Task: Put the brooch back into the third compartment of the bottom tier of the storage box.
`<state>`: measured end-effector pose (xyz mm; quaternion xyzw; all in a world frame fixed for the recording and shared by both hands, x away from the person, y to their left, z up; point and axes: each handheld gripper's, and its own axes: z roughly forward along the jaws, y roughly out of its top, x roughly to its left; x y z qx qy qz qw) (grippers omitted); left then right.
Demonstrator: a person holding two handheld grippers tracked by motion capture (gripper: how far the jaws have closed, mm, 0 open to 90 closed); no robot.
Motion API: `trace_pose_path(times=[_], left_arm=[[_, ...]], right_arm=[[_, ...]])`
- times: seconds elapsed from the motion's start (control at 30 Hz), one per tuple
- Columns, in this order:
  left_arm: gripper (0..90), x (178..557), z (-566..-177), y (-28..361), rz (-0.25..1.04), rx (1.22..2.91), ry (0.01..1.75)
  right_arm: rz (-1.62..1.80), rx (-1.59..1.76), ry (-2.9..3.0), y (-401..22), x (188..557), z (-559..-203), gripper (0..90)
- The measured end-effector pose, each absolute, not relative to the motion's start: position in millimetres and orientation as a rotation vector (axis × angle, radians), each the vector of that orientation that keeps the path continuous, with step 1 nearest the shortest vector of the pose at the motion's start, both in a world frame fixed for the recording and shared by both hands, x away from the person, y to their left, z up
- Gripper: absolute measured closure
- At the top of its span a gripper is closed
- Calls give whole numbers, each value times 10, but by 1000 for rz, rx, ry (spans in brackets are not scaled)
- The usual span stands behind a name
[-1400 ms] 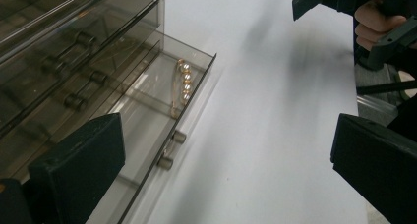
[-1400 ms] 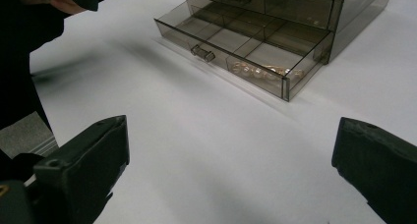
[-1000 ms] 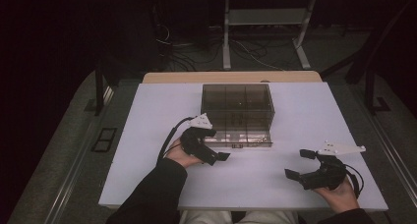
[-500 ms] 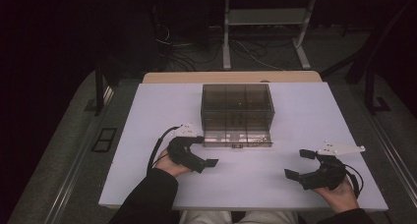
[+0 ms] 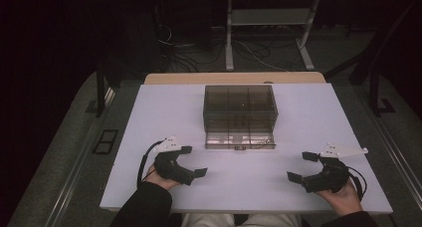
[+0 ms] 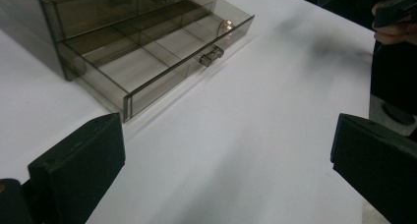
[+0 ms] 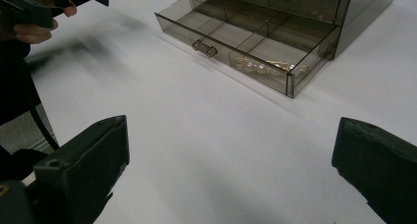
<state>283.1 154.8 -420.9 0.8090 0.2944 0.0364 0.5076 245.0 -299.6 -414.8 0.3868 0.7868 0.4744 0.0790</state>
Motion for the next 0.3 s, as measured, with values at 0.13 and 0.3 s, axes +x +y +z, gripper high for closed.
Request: trace_pose_path(times=[0.13,0.3], left_arm=[[0,2784,-4224,1608,100,1925,724],[0,2761,-4231,1646,111,1914,728]], right_arm=[[1418,1160,2356,-2997,2451,-4149,4],[1420,1164,2357,-3000,2448,-4148,4]])
